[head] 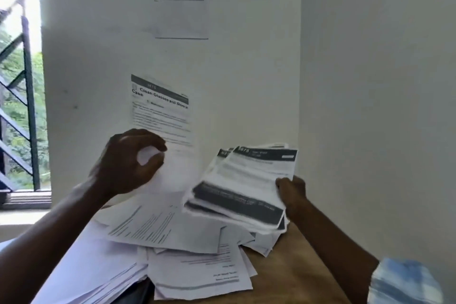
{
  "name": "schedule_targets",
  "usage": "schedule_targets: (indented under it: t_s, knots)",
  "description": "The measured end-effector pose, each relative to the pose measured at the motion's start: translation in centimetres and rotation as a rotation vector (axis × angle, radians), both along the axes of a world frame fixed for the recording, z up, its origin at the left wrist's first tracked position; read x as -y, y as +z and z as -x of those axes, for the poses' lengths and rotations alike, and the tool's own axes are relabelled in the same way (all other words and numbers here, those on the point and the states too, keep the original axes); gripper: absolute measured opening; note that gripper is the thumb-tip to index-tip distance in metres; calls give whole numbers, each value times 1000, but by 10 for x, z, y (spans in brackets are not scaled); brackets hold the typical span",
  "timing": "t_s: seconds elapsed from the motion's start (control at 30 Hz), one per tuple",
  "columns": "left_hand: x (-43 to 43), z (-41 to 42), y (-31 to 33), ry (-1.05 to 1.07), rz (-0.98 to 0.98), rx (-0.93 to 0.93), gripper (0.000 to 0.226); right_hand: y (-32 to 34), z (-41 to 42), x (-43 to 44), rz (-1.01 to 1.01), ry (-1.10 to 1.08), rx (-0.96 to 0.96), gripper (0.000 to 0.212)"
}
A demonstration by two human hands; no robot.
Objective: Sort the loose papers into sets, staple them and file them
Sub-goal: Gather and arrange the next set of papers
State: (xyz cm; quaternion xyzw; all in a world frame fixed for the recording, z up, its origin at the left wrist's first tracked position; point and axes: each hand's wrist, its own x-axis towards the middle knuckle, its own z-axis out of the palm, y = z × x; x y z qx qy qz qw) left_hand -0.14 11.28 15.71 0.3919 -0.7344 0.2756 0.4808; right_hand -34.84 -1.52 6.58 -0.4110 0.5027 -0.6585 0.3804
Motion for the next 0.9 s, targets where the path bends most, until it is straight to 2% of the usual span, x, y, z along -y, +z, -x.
schedule_targets:
  t_s: [0.07,0.17,0.2,0.3,0.37,0.43,0.47,0.5,0.53,0.57,0.6,0.63,0.67,0.7,0.77,0.8,0.87,0.9]
  knots:
    - [11,-12,-4,15,-15,-245,29,-20,-22,7,-8,84,-34,21]
    - [35,-16,-12,-37,-87,-517,11,-37,-49,16,-58,223,-78,29]
    - [44,-16,-14,-116,-117,-608,7,-43,-58,20,-85,250,-89,28]
    - [73,-17,-22,-444,-165,-949,13,-70,-71,37,-161,294,-133,13]
    - [94,-18,-32,-665,-216,-1175,19,-91,-72,47,-176,339,-155,14]
    - [113,-14,-50,-826,-412,-1350,29,-104,-73,48,-109,330,-211,20]
    - [121,-9,-60,-848,-565,-1365,33,-105,-74,46,-91,297,-255,31]
    - [128,-6,-72,-820,-725,-1297,36,-102,-79,41,-99,250,-250,48]
    - [132,-3,-86,-738,-837,-1131,34,-100,-80,35,-60,227,-234,68]
    - [136,-4,-101,-648,-904,-911,29,-99,-82,33,-16,256,-162,76]
    - [137,-5,-113,-568,-955,-694,26,-95,-85,30,-22,298,-35,57]
    - [137,-5,-125,-501,-1003,-506,24,-90,-89,26,-53,337,41,26]
    - [138,-5,-136,-450,-1040,-351,23,-91,-88,29,-41,354,19,20]
    - [137,-4,-144,-410,-1053,-227,22,-86,-90,28,-68,335,-45,26]
    - [133,2,-157,-355,-1027,-72,19,-88,-82,36,-106,286,-80,25]
    - [132,7,-162,-334,-999,-35,18,-93,-77,40,-114,302,-18,32]
    - [128,13,-163,-312,-923,22,16,-90,-75,42,-150,365,91,58]
    - [126,15,-164,-312,-901,46,16,-89,-72,40,-160,396,133,61]
